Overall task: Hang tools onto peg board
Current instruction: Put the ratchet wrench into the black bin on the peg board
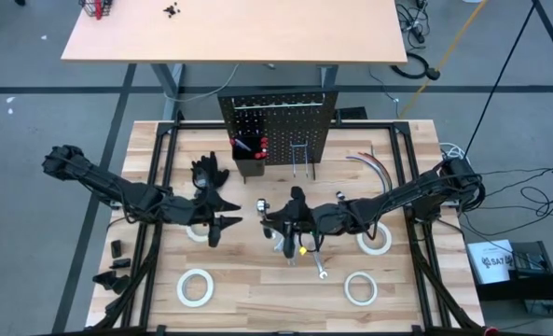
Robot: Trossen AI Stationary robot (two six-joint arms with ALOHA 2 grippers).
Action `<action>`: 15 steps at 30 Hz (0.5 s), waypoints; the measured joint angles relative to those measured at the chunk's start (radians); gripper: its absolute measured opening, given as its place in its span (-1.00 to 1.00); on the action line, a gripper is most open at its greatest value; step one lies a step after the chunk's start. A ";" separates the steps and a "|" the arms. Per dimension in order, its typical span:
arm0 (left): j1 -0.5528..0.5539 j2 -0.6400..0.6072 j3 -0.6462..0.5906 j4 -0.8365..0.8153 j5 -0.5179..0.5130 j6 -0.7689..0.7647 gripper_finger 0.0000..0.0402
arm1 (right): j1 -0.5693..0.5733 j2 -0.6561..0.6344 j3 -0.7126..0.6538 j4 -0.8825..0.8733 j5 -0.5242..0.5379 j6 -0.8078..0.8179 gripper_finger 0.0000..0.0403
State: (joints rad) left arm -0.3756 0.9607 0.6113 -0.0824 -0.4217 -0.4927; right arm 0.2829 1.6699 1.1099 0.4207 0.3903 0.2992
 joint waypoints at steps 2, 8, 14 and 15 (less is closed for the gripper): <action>0.000 0.001 0.000 -0.011 0.000 0.000 -0.13 | 0.000 0.000 0.000 0.018 0.033 -0.015 -0.82; -0.007 0.008 0.000 -0.010 0.001 -0.023 -0.12 | -0.008 0.000 0.000 0.179 0.133 -0.163 -0.82; -0.027 0.008 0.000 -0.010 0.001 -0.026 -0.12 | -0.063 0.002 0.049 0.228 0.140 -0.227 -0.82; -0.029 0.008 0.000 -0.009 0.001 -0.026 -0.12 | -0.073 0.002 0.073 0.204 0.141 -0.239 -0.82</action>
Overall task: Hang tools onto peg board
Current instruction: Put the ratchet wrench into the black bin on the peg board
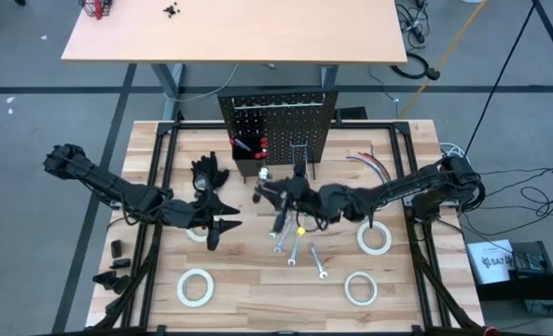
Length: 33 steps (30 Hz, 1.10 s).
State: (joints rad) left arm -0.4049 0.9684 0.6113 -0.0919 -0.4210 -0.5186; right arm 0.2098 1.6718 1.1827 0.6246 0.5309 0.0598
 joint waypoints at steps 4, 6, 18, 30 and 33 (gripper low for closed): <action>-0.004 0.000 0.000 0.004 0.000 0.000 -0.12 | -0.043 0.000 0.111 -0.109 -0.001 -0.087 -0.82; -0.003 0.000 0.000 0.004 -0.001 0.000 -0.12 | -0.067 0.000 0.153 -0.132 -0.006 -0.131 -0.82; -0.003 0.000 0.000 -0.004 -0.004 0.006 -0.12 | -0.170 0.094 0.184 0.070 0.049 -0.319 -0.82; -0.003 0.000 0.000 -0.032 -0.006 0.010 -0.12 | -0.199 0.163 0.184 0.085 0.093 -0.315 -0.82; -0.003 0.000 0.000 -0.032 -0.006 0.011 -0.12 | -0.216 0.162 0.184 0.076 0.092 -0.308 -0.82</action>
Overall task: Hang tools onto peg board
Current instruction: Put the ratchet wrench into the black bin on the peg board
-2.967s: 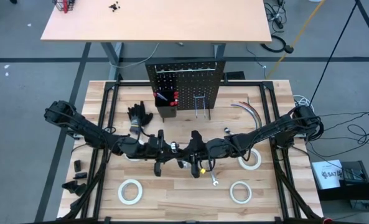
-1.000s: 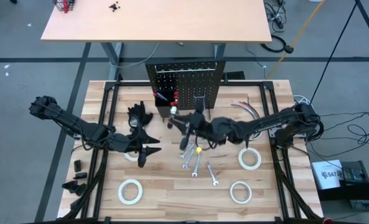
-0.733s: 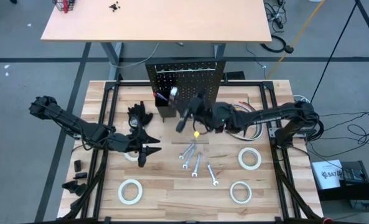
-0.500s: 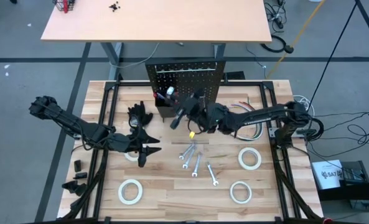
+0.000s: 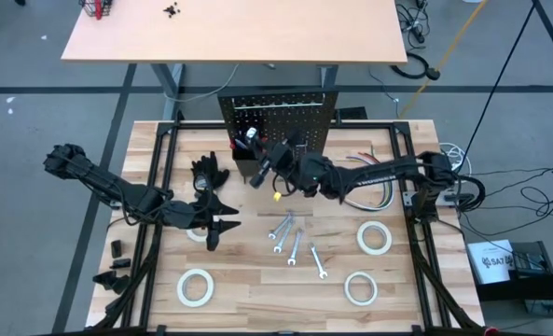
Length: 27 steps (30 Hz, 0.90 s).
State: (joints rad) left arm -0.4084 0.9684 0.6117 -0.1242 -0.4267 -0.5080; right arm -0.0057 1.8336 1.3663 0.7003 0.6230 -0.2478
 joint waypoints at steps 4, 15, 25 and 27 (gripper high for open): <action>0.000 0.000 0.000 0.001 0.000 0.017 -0.12 | -0.013 -0.001 0.000 -0.045 -0.021 0.018 -0.82; 0.000 0.000 0.000 0.002 0.000 0.018 -0.12 | -0.017 -0.002 0.000 -0.163 -0.024 0.121 -0.39; 0.000 0.000 0.000 0.002 0.001 0.018 -0.12 | -0.017 -0.005 0.000 -0.158 -0.029 0.132 0.00; 0.000 0.000 0.000 0.002 0.001 0.018 -0.12 | -0.016 -0.006 0.000 -0.157 -0.029 0.132 0.04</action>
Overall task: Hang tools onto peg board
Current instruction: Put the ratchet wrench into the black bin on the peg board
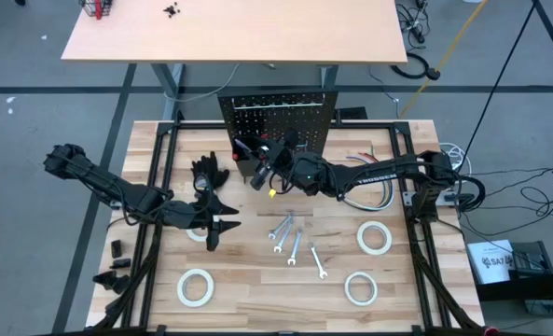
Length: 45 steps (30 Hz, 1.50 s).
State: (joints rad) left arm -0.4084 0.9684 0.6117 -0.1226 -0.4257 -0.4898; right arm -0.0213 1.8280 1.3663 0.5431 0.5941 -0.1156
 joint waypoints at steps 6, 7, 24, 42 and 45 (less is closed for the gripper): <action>0.000 0.000 0.000 0.000 0.001 0.000 -0.12 | 0.021 -0.004 0.000 0.062 0.001 -0.109 0.09; 0.000 0.000 0.000 0.000 0.001 0.000 -0.12 | 0.027 -0.004 0.000 0.086 0.000 -0.135 0.09; 0.000 0.000 0.000 0.000 0.010 -0.001 -0.12 | 0.274 -0.225 0.000 -0.320 0.444 0.033 -0.42; 0.000 0.000 0.000 0.000 0.010 -0.001 -0.12 | 0.114 -0.142 -0.001 -0.368 0.269 0.489 -1.00; 0.000 0.000 -0.004 0.004 0.010 0.000 -0.12 | 0.096 -0.128 0.000 -0.216 0.066 0.443 -1.00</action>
State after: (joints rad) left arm -0.4084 0.9684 0.6079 -0.1188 -0.4160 -0.4900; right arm 0.0746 1.7004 1.3663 0.3271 0.6604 0.3271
